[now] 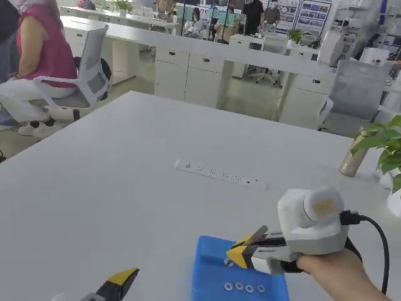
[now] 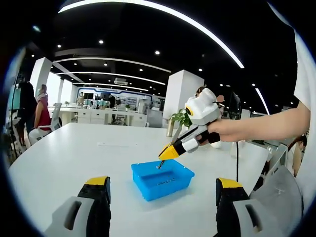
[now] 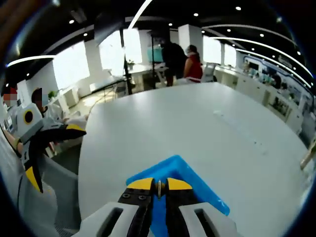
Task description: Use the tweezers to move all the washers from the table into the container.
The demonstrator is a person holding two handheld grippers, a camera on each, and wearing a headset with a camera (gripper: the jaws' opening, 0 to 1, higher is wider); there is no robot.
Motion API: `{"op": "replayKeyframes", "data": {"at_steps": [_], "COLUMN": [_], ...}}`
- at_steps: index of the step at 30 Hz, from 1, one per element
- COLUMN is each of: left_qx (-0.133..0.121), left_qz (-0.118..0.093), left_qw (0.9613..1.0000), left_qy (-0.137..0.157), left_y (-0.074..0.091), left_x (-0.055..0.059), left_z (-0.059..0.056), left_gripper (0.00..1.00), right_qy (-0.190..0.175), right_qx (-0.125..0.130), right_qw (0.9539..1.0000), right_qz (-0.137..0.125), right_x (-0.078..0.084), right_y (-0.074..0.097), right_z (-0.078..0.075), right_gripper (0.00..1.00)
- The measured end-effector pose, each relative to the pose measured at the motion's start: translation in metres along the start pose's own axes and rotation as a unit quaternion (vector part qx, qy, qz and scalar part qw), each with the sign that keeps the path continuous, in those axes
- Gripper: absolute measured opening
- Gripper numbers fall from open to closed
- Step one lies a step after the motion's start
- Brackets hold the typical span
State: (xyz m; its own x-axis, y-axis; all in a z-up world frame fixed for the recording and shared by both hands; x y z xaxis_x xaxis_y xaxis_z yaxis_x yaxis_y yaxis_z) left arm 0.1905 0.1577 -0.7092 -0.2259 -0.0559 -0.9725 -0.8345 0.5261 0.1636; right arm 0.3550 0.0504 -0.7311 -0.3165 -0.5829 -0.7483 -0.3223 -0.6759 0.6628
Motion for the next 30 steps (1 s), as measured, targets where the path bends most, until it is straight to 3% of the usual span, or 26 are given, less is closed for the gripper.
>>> {"op": "replayKeyframes", "data": {"at_steps": [14,24,30], "left_qx": [0.005,0.011,0.014], "left_qz": [-0.009,-0.001,0.005], "left_qw": [0.9999,0.9999,0.9999], "left_qy": [0.001,-0.003,-0.004], "left_y": [0.001,-0.001,-0.002], "left_x": [-0.003,-0.001,0.001], "left_z": [-0.001,-0.003,-0.003], "left_gripper": [0.88,0.88,0.88], "right_qy": [-0.022,-0.007,-0.003], "right_qx": [-0.007,-0.038,-0.039], "right_qw": [0.9983,0.9958,0.9946], "right_qz": [0.054,0.083,0.096], "right_x": [0.005,0.016,0.027], "right_y": [-0.044,-0.051,-0.052], "right_z": [-0.022,-0.002,0.002], "right_gripper": [0.05,0.05,0.05]}}
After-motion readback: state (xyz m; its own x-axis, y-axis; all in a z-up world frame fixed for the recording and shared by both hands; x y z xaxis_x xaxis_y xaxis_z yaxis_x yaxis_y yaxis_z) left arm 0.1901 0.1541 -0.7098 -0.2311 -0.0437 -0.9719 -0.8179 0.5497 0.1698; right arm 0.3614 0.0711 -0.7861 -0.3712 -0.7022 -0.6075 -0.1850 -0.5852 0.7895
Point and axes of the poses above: the centre of the closed fingertips' face, and the gripper's own axes: y roughly backward along the fingers, z roughly to its left, x roughly out of its underside, the point moved 5 cm from there along y, roughly backward along the fingers, and after that the axes turned 5 degrees about x, right-handed, at the moved point
